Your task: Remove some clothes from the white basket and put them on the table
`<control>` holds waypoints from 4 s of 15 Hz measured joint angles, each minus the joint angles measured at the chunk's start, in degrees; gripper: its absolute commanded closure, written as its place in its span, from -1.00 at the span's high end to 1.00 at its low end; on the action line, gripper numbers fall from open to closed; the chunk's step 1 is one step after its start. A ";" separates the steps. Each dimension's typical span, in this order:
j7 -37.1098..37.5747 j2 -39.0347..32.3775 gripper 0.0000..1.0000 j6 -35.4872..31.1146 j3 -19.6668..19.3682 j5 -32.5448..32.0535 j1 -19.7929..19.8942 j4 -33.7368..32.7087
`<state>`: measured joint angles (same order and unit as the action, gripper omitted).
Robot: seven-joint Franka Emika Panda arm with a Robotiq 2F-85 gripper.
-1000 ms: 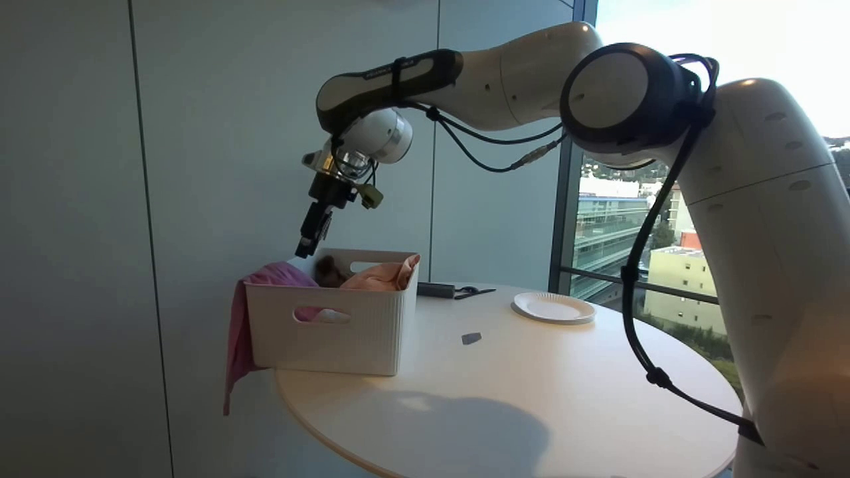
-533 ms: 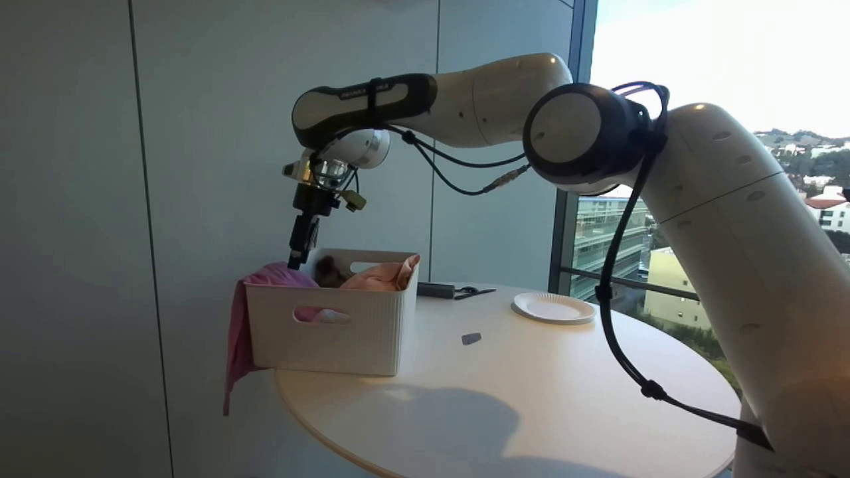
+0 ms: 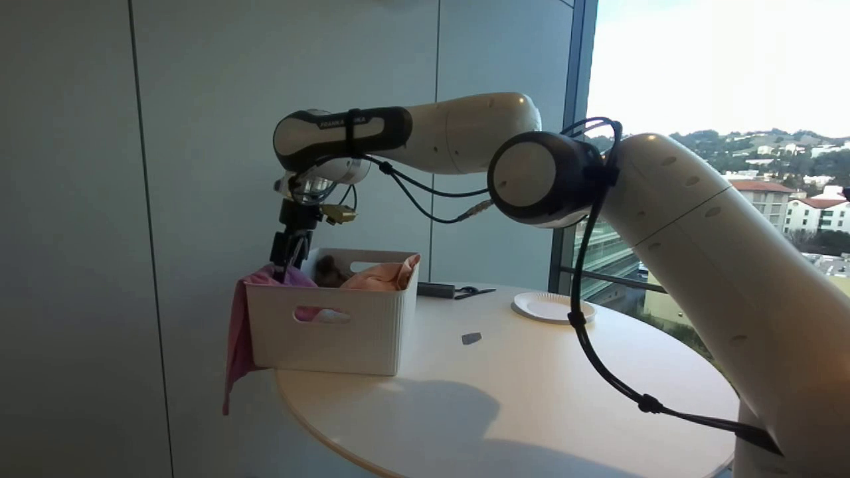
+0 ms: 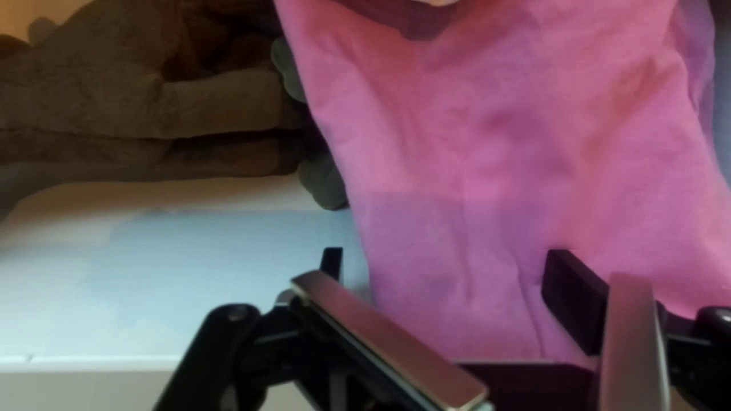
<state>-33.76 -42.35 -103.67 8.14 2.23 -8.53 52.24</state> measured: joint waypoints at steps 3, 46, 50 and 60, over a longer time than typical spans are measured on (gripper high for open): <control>1.84 -1.68 -0.29 -0.05 -0.96 -0.20 -0.04 -2.58; 2.75 5.42 1.00 -3.14 -4.38 -2.85 1.04 6.27; -0.02 2.96 1.00 -1.19 -4.31 -3.45 0.98 3.51; -3.59 -2.61 1.00 -5.74 -2.14 -0.64 1.37 -4.80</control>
<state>-37.35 -44.96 -109.41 6.00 1.59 -7.16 47.44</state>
